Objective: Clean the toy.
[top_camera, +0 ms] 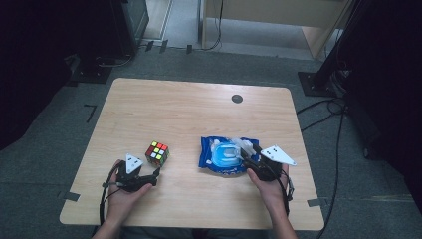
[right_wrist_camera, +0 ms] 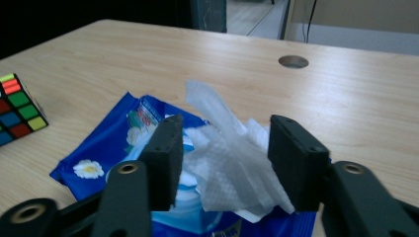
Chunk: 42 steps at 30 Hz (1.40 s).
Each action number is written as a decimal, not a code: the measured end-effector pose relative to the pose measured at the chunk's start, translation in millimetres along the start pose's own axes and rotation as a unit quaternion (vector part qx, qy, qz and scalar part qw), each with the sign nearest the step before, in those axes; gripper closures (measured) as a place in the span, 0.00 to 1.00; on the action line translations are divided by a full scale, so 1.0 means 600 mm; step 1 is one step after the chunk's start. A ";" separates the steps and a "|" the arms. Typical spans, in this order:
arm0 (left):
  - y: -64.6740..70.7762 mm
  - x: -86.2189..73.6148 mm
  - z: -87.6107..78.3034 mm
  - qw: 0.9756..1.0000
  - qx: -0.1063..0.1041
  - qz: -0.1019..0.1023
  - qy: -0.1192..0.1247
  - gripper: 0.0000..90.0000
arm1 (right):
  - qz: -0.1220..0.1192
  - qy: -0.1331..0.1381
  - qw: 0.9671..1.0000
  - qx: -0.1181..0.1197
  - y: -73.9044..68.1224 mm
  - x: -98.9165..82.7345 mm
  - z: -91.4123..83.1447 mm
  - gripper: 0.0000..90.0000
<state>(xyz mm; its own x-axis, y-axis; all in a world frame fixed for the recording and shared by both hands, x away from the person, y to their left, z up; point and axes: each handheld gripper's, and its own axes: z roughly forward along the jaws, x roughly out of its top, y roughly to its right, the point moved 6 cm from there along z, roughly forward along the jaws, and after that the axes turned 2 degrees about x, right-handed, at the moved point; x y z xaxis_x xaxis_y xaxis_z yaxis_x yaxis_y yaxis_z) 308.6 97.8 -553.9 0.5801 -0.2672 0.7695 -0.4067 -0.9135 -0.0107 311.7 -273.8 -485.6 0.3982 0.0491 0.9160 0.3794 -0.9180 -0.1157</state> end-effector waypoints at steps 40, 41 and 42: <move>0.022 0.052 0.056 1.000 0.010 -0.001 -0.024 0.38 | 0.098 -0.078 0.991 -0.044 0.040 -0.018 0.081 0.47; 0.025 0.054 0.054 1.000 0.000 0.001 -0.018 0.38 | 0.108 -0.081 0.990 -0.048 0.042 -0.020 0.083 0.48; 0.027 0.055 0.053 1.000 -0.009 0.002 -0.013 0.38 | 0.122 -0.085 0.988 -0.050 0.047 -0.026 0.087 0.53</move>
<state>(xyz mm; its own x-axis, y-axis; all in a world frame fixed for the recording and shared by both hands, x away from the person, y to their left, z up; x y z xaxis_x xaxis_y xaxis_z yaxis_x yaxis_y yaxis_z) 343.6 64.7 -548.8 0.5973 -0.2788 0.7520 -0.4206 -0.9072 -0.0023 359.7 -279.8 -523.3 0.6056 -0.1213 0.7865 0.1729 -0.9446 -0.2788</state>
